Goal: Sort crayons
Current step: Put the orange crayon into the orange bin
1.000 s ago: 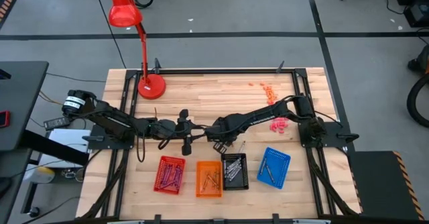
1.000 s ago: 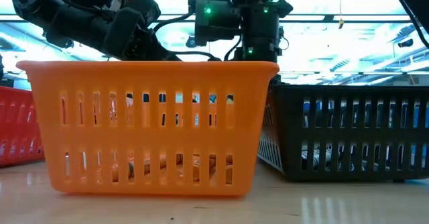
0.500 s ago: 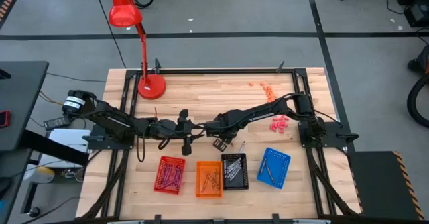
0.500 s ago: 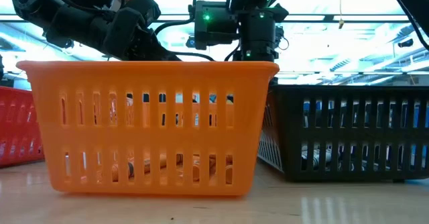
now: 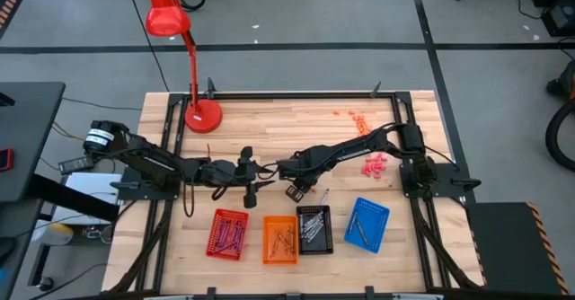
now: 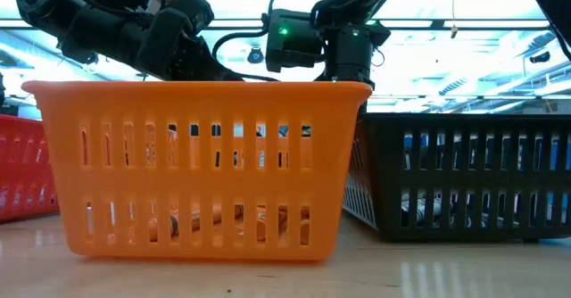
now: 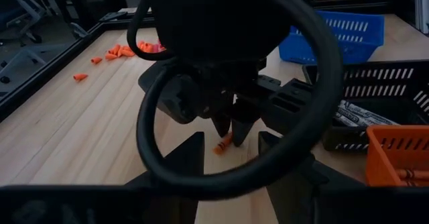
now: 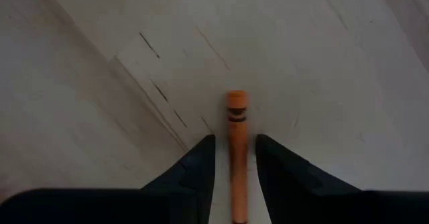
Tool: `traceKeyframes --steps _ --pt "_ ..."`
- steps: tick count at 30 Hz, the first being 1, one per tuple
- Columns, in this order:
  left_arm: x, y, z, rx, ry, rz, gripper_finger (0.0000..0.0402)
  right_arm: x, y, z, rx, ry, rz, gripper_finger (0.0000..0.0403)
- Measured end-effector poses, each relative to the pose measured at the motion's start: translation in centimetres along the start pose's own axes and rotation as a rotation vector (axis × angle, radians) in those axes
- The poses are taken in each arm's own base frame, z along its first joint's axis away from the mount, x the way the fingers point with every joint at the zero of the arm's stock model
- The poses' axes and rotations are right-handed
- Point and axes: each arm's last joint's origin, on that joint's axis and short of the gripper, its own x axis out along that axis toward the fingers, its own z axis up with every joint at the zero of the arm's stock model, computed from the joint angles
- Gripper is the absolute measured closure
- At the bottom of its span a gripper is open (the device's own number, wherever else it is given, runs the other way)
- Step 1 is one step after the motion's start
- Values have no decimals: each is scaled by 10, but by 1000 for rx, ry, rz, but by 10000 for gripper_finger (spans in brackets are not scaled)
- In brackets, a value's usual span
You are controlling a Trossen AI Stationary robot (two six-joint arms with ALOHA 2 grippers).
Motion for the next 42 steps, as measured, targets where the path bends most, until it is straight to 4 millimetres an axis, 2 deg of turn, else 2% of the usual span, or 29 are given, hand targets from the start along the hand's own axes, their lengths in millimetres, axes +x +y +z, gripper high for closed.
traceKeyframes --steps 9,20,28,36,42 --pt "0 0 0 13 1 -1 249 4 -1 -2 2 -5 -9 296" --pt "0 0 0 12 1 -1 249 1 0 -2 -39 -47 -28 387" --pt "0 0 0 12 0 -1 249 -18 -1 -2 -45 -114 -35 371" --pt "0 0 0 12 0 -1 249 -52 3 -7 -45 -233 -25 372" --pt "0 0 0 12 1 -1 249 -81 16 -14 -97 -395 14 372"
